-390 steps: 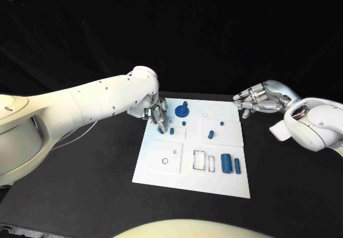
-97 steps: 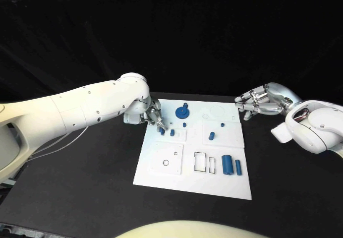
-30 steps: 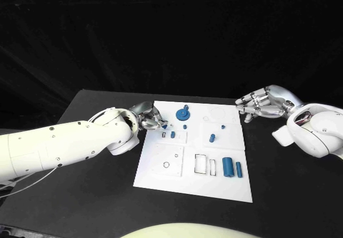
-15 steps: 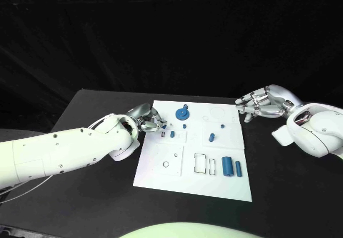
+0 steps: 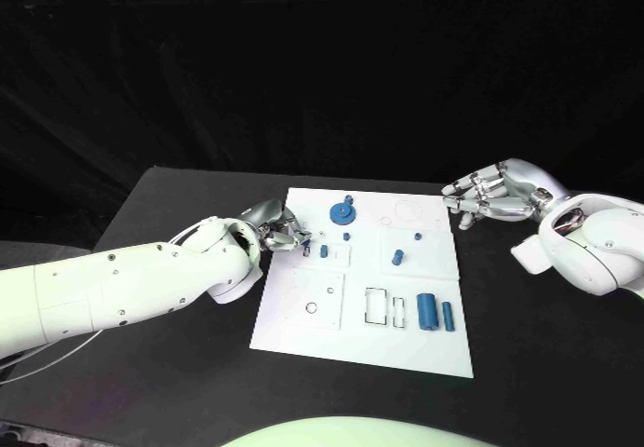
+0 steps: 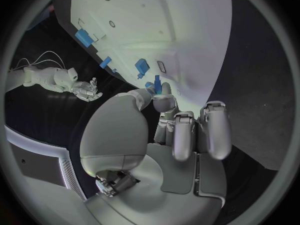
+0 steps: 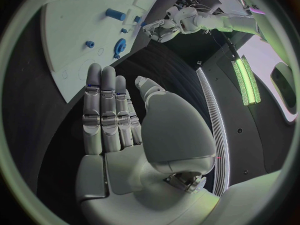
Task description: Assemble the parts on the task board
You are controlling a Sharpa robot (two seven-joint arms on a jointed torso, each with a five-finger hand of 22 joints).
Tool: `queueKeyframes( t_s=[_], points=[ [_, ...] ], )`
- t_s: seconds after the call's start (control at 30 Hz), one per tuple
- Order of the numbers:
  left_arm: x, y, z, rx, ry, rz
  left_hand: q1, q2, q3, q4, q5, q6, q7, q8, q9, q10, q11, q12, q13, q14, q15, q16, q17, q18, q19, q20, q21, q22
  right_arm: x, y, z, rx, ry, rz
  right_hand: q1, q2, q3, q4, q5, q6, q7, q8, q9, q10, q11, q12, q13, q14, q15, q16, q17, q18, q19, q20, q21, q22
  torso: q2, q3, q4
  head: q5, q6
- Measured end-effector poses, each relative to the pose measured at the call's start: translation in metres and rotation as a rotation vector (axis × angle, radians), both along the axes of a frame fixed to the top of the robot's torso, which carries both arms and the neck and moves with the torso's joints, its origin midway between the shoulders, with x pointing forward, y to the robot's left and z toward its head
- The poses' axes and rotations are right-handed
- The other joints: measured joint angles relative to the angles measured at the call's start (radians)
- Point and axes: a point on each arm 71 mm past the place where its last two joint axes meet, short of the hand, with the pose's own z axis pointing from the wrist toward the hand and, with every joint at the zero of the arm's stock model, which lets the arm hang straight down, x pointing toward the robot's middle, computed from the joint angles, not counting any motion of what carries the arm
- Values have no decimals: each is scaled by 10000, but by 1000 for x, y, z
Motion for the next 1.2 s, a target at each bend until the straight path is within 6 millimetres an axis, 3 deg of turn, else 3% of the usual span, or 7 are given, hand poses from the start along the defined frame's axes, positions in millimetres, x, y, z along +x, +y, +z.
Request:
queueKeyframes(
  t_s=[0.97,1.2],
  points=[
    [-2,-2,-6,446,481,-71,-107,-104,108,-48,-12,32,34,1,3,31,-29,0,-53,0,0,0,-2,1,-1,0,42,-3,-1,-1,0,4,-16,-3,0,0,0,0,0,0,0,0,-3,0,0,0,9,0,0,0,9,0,0,0,0,1,3,-7,6,-1,-69],
    [-3,-3,-6,522,523,-173,-254,-256,291,-209,-19,145,-40,3,-68,110,-75,7,-16,-38,-38,0,-3,1,0,0,43,-3,-1,-1,0,1,-18,-9,0,0,0,0,0,0,0,0,-4,0,0,0,9,0,0,0,9,0,0,0,0,2,2,-6,5,-2,-86]
  ],
)
